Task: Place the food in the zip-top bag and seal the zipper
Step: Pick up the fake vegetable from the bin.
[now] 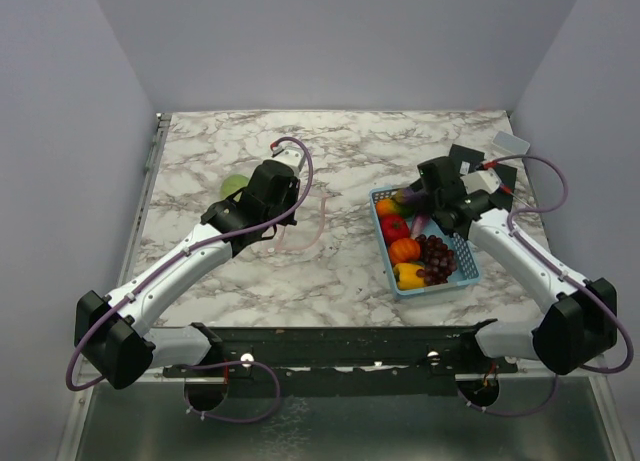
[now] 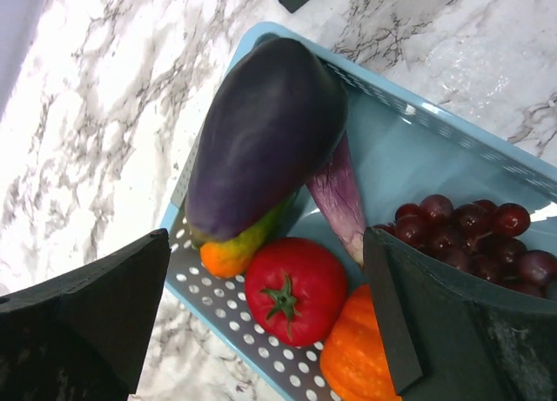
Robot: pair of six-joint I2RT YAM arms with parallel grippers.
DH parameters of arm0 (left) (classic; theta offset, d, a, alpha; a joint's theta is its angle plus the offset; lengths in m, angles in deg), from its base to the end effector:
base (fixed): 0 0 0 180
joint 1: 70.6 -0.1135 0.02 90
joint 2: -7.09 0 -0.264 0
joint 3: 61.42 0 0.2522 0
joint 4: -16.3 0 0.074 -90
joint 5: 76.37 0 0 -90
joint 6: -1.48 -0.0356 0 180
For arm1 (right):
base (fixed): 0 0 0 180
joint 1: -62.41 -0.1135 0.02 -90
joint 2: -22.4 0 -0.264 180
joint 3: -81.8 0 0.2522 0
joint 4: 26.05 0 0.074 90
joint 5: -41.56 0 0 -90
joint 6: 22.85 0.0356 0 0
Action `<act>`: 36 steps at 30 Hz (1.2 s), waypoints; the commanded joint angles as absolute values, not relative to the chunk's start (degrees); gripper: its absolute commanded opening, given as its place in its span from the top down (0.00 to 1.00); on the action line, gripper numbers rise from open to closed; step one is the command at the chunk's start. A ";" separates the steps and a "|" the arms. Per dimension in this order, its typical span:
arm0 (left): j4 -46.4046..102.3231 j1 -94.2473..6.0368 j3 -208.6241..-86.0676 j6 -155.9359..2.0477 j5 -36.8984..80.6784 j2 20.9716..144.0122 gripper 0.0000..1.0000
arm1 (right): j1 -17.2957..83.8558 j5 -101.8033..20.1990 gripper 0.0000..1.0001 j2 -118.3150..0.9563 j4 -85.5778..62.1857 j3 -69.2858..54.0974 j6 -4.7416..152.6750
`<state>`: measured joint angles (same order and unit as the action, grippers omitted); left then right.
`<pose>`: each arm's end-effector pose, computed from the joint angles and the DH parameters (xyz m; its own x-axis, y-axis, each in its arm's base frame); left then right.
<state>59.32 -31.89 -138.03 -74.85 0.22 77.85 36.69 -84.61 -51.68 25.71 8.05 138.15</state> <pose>0.2162 -0.1627 0.3228 -0.5678 0.1604 -0.8074 0.3396 0.9391 -0.0522 0.2460 0.0952 0.2849 -0.2538 0.7250 -0.6403 0.6644 0.6118 0.4294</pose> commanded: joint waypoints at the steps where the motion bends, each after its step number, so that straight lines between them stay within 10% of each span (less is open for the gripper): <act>1: 58.37 -32.03 -137.05 -74.98 1.24 77.70 1.00 | 39.83 -81.67 0.03 -53.56 22.58 9.15 144.78; 36: 58.45 -32.05 -136.96 -75.25 0.80 78.43 1.00 | 47.46 -77.10 0.17 -64.82 14.61 10.03 155.31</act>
<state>59.30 -31.89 -137.55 -74.85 0.22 78.02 46.90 -76.34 -63.44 16.53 9.32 153.94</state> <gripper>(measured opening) 0.006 0.872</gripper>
